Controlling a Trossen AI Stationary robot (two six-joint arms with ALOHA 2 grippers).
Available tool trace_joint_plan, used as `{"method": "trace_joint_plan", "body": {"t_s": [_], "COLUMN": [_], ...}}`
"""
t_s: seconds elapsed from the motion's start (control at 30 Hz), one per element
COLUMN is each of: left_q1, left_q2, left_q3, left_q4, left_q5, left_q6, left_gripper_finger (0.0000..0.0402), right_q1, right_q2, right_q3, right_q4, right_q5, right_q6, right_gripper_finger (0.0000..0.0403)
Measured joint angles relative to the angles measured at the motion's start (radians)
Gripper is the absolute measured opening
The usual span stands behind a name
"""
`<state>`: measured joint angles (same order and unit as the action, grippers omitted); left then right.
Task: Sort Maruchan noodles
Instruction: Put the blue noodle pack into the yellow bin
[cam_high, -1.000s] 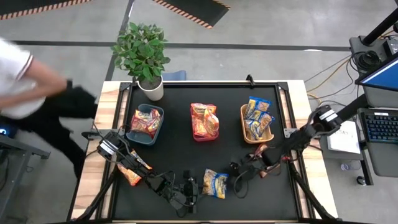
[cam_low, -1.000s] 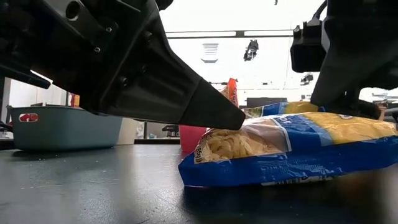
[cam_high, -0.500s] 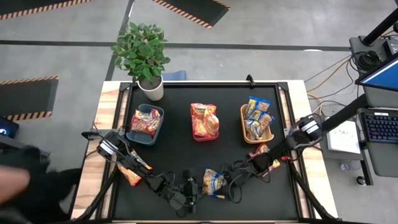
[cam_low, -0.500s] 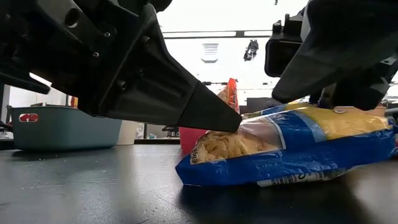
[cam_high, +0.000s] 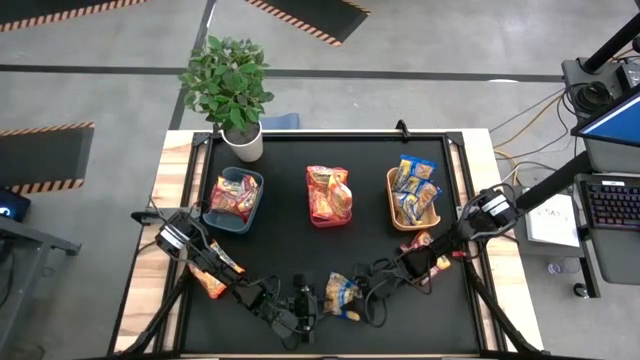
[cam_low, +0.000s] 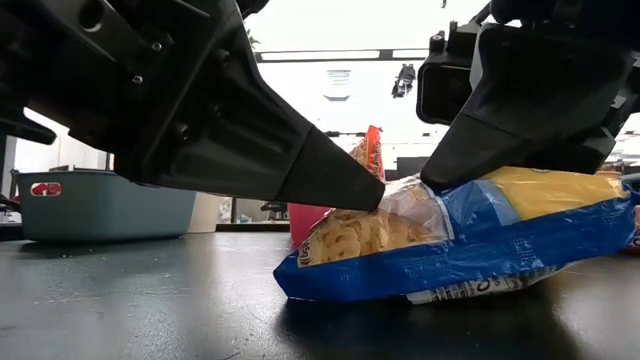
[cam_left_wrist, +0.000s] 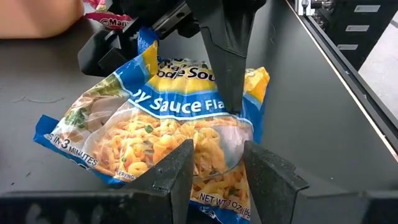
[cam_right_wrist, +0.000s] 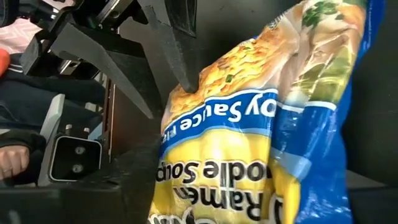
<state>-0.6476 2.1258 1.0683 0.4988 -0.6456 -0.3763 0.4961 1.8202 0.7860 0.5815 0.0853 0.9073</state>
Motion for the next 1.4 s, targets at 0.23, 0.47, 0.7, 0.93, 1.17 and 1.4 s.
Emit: {"method": "trace_joint_plan", "body": {"t_s": [0.23, 0.47, 0.7, 0.93, 1.17, 1.4], "left_q1": [-0.011, -0.047, -0.065, -0.102, -0.117, -0.12], "left_q2": [0.0, -0.038, -0.094, -0.173, -0.245, -0.291], "left_q3": [-0.001, -0.004, -0.004, -0.01, -0.013, -0.013], "left_q4": [0.012, -0.002, -0.02, -0.017, -0.018, -0.021], "left_q5": [-0.034, -0.128, -0.16, -0.235, -0.248, -0.343], "left_q6": [0.042, 0.133, 0.185, 0.347, 0.445, 0.514], "left_gripper_finger": [0.0125, 0.0134, 0.0188, 0.0234, 0.0239, 0.0239], "right_q1": [-0.001, -0.004, -0.005, -0.006, -0.006, -0.006], "right_q2": [0.0, 0.0, 0.0, -0.062, -0.248, -0.471], "right_q3": [-0.001, -0.001, 0.0, -0.002, -0.002, -0.002], "right_q4": [0.007, 0.008, 0.012, -0.016, -0.261, -0.6], "right_q5": [0.005, 0.022, 0.039, 0.067, 0.237, 0.51], "right_q6": [-0.001, -0.034, -0.077, -0.142, -0.219, -0.218], "right_gripper_finger": [0.0203, 0.02, 0.02, 0.02, 0.02, 0.02]}}
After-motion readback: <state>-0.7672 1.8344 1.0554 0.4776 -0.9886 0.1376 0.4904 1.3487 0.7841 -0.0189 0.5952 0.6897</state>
